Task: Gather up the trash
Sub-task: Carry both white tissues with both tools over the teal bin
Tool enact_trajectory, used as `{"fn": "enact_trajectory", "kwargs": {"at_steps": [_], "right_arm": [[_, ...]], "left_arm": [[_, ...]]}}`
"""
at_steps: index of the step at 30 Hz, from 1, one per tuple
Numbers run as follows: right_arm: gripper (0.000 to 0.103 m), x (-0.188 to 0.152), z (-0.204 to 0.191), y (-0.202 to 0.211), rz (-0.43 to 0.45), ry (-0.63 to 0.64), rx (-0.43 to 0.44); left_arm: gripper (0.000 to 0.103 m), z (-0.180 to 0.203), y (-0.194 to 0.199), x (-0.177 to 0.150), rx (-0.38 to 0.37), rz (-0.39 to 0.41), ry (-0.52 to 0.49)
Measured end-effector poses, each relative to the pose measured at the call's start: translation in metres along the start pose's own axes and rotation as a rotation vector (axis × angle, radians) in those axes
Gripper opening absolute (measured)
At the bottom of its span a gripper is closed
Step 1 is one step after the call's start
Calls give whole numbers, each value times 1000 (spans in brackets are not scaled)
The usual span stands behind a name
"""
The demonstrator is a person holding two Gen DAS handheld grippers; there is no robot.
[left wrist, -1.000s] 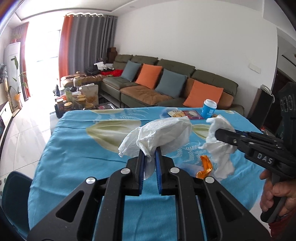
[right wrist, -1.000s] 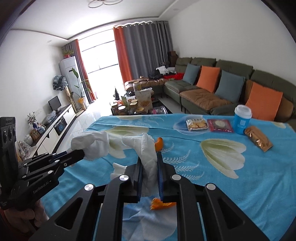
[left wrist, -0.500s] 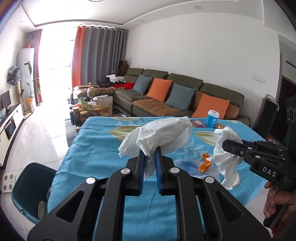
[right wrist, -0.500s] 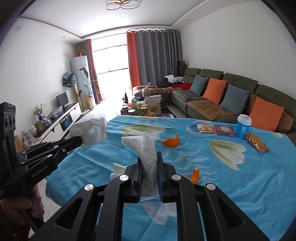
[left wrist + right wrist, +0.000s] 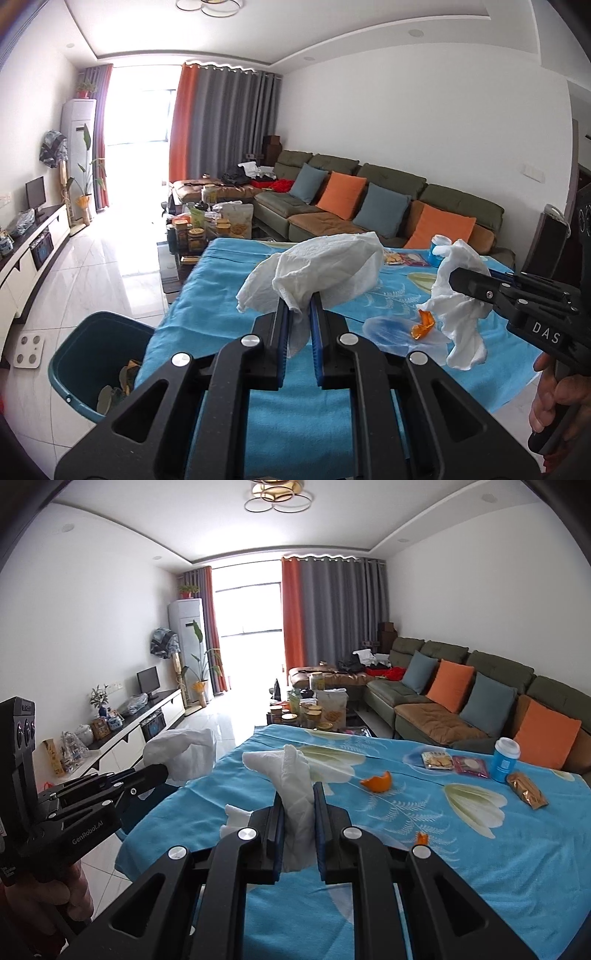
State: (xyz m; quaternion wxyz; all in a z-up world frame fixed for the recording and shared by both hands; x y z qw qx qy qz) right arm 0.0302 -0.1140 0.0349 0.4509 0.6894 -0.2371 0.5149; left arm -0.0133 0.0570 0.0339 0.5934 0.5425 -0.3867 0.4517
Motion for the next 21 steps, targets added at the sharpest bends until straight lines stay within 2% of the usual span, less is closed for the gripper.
{"fn": "enact_trajectory", "kwargs": {"at_steps": [9,21], "right_arm": [[13,6,-33,-20,-13,51,86],[13,18,-83,-65,-60,106,215]], "left_arm": [[11,-29,27,-6,84,12,51],[11,-101,53,-22,249,-14,138]]}}
Point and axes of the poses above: each gripper's, at about its wrist camera, not at the fingertips, and y roughly against the way its jaws point, z to its right, x to its top, the point moved 1 cm from there along -y, roughly the way its jaws point, and after that the axes turned 5 degrees about z, right-handed, at the moved point
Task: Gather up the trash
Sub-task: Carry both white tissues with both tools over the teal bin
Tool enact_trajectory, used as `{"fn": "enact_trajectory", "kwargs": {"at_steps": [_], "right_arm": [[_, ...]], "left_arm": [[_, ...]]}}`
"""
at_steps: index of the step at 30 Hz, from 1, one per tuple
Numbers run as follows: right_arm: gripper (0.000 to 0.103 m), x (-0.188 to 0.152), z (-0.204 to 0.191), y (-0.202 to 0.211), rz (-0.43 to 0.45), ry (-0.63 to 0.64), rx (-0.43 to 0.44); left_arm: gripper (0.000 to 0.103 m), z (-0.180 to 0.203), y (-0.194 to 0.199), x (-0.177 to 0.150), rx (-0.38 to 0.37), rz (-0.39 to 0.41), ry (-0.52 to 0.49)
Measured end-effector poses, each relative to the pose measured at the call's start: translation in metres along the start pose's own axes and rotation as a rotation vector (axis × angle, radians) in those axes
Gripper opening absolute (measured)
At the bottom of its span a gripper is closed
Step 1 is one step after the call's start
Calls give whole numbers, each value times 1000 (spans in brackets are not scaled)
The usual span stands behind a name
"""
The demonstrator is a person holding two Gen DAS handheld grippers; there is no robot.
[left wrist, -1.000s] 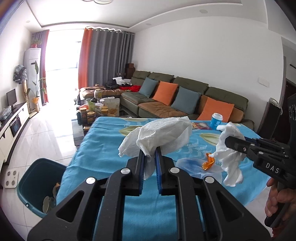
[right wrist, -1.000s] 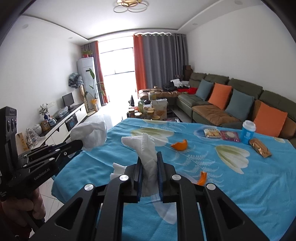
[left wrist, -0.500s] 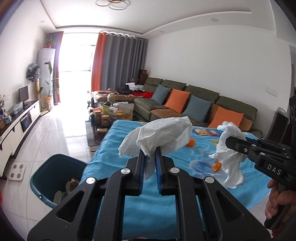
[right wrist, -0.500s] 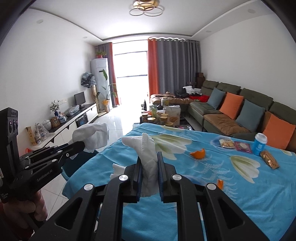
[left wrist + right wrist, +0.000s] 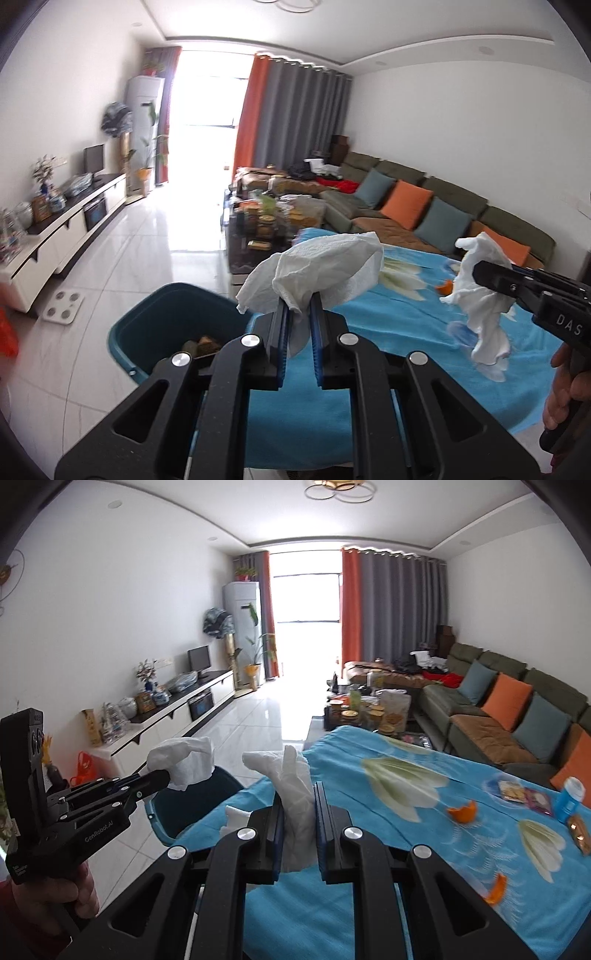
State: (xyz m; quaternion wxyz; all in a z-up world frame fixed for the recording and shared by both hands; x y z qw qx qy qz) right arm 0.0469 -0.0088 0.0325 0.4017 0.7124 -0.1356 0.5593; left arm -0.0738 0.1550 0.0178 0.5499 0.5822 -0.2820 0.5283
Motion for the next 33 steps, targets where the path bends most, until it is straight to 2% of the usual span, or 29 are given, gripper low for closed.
{"fn": "enact_trajectory", "kwargs": {"at_steps": [8,15,24,33], "right_arm": [[13,8,-21,-44,-50,18,89],[13,18,-49,-92,-105,37,169],[14,20,-82,-157,-220,40,283],[14,13,-106,-200,-296,80,308]], "left_arm": [[11,-54,-5,-4,93,-33,54],[11,-82,-14,-6,147,-58,80],[11,-112,-49,-4,212,-95,115],[11,-146,-102,-15,237,-176,184]]}}
Point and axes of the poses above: each gripper's, at about its wrist camera, not at the fingertips, and y roughly against the way its jaws point, z to its right, x to its top, the point moved 1 cm from there along -y, roughly the way its jaws point, and after that the axes turned 5 degrees about z, right-handed, at the moved point
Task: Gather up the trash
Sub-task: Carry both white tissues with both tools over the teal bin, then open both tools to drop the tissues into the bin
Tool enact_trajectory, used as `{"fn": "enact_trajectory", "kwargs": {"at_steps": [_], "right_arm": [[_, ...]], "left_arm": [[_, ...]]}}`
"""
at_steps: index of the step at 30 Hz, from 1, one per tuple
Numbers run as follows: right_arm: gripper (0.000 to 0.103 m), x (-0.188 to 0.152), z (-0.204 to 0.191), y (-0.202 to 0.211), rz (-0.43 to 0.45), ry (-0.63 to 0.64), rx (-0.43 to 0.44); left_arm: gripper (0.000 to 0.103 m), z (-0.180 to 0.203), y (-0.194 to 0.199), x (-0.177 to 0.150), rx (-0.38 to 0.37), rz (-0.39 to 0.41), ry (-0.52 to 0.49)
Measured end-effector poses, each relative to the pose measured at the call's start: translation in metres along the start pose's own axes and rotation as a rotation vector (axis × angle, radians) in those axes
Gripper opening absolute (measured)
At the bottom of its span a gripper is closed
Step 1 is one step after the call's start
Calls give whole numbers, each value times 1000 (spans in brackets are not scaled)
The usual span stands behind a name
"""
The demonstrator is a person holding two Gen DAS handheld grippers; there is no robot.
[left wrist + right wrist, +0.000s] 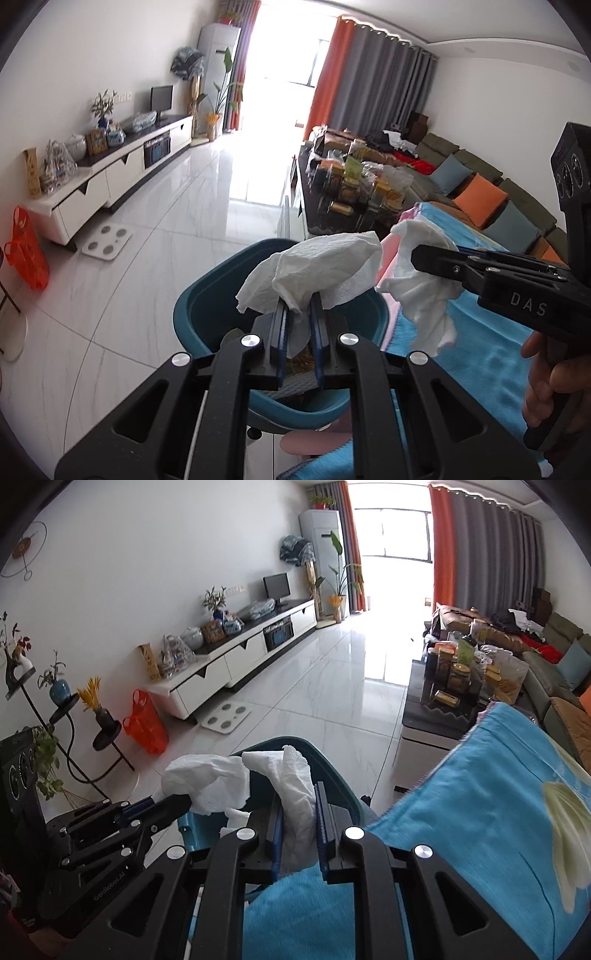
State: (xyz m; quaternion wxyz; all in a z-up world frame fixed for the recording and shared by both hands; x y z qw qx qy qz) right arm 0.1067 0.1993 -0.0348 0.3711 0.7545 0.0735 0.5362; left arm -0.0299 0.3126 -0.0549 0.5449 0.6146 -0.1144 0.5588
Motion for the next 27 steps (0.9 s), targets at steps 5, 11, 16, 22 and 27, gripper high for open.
{"fn": "enact_trajectory", "kwargs": {"at_steps": [5,11,16,22,27], "right_arm": [[14,1,-4,-23,-48,15,5],[14,2,-5,-49,-118,31,2],[17,2,-10,-64,-163,57,-5],[19,0,-11,-74,-189,59,-16],[36,0,-10,-74,-185,49,-26]], "left_arm": [[12,-4,-28,-4,4,-37,23],[12,-8,-55,-16,5,-79,55],[13,-16,-80,-20,16,-120,65],[19,-17,-98,-26,25,-141,67],[40,-19,-103,-25,53,-129,73]]}}
Point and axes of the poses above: each gripper's, at about its wrist camera, not at the fingertips, and y roughly against the way its jaws point, z to its right, x to its top, the point moved 1 cm from there along -y, roughly the way its jaws point, and after that the axes turned 5 degrees about z, right-handed, at the moved point
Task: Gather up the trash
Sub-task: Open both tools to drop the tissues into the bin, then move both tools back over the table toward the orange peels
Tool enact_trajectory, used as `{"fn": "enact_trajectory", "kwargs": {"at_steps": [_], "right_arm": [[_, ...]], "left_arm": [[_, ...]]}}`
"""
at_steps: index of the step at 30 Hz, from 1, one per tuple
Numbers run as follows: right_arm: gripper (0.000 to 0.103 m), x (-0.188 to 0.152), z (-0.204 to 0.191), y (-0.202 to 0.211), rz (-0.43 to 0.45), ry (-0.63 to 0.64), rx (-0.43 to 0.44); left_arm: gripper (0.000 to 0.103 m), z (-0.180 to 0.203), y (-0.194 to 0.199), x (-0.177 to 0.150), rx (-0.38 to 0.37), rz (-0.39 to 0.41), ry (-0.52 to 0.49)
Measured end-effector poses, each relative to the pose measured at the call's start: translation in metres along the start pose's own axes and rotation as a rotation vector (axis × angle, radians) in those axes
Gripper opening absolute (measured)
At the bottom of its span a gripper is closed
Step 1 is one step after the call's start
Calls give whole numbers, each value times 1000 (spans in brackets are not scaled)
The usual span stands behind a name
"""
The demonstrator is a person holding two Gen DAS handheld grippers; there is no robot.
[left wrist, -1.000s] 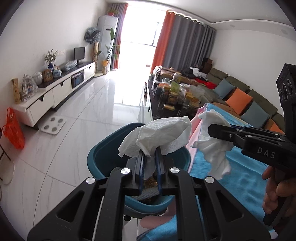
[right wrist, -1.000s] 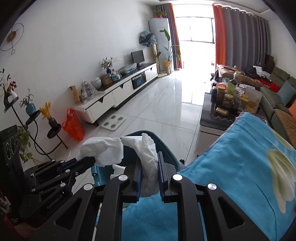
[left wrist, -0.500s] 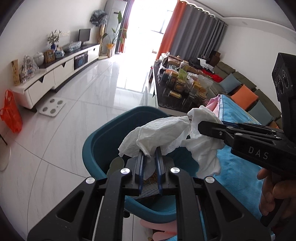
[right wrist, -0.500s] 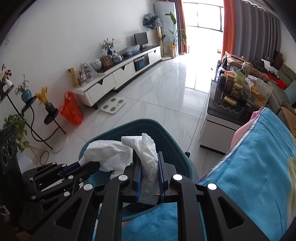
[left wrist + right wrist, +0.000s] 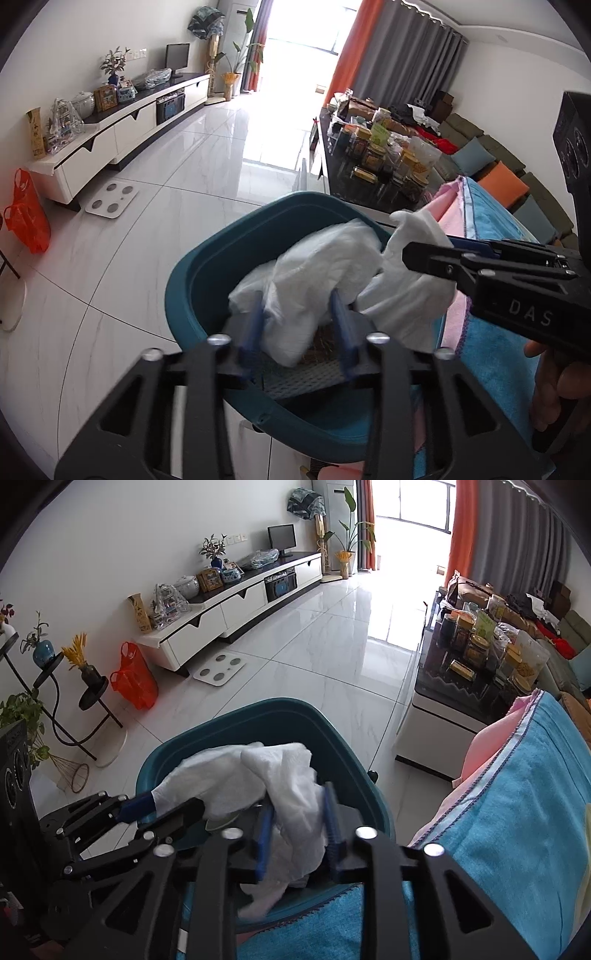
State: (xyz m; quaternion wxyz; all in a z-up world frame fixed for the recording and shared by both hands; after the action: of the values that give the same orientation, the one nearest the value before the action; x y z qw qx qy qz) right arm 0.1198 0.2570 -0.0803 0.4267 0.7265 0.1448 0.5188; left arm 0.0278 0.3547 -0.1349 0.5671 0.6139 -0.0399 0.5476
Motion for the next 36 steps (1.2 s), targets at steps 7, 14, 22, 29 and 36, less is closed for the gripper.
{"fn": "enact_trajectory", "kwargs": {"at_steps": [7,14,22,29,36], "right_arm": [[50,-1,9,6,25,-32,-3],[62,0,14,27,83,-61,17],[87,-10,13,57,149,-74,33],[93,-35,18,89,201,-81,4],[96,-71,37,143,293,-109,-95]], "left_arm": [[65,-9,11,0,32,34,17],[77,-22,42,5,63,110,30],[97,-45,85,13,165,197,58],[97,-48,119,19,192,246,63],[97,4,157,20,131,336,-39]]}}
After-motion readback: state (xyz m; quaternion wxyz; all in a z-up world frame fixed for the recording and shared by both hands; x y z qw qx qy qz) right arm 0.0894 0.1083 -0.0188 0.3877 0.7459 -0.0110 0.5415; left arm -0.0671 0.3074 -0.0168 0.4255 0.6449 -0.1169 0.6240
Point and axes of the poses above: each gripper's, at about its wrist camera, not at the fingertips, and y roughly against the way its jaws point, z to its right, x to its top, the point moved 1 cm from there along -y, roughly the way its jaws point, and after that the axes turned 5 degrees about z, right-handed, at the moved point
